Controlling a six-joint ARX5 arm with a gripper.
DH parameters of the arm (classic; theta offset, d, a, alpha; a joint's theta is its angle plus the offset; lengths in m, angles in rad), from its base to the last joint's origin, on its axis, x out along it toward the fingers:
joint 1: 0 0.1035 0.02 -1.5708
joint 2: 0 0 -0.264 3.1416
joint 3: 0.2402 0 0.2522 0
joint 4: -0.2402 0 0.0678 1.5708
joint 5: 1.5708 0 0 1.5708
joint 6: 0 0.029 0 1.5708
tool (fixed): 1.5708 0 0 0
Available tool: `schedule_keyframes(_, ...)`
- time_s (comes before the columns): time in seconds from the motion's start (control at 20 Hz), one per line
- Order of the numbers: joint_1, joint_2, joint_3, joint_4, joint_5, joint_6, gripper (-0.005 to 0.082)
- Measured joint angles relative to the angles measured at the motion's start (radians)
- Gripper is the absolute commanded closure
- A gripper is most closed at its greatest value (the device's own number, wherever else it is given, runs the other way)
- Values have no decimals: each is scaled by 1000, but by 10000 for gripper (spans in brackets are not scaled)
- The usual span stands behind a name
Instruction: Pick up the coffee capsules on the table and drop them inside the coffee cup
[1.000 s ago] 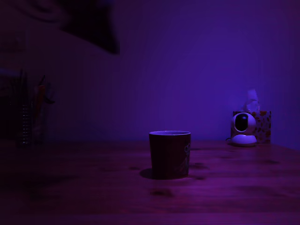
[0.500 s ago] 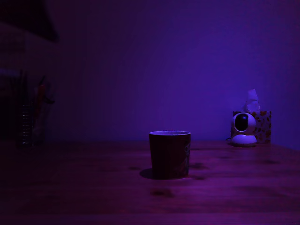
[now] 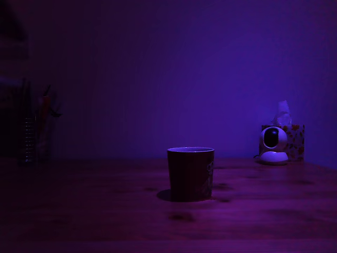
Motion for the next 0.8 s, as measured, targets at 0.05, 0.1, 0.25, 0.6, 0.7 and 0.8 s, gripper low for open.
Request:
schedule_keyframes(0.05, 0, -33, -24, 9, -21, -12, 789)
schedule_keyframes(0.1, 0, -64, -46, 16, -39, -16, 789)
schedule_keyframes(0.25, 0, -157, -95, 32, -63, -40, 789)
schedule_keyframes(0.6, 0, -359, -185, -21, -101, -76, 789)
schedule_keyframes(0.7, 0, -390, -185, -20, -103, -76, 789)
schedule_keyframes(0.8, 0, -396, -185, -18, -103, -76, 788)
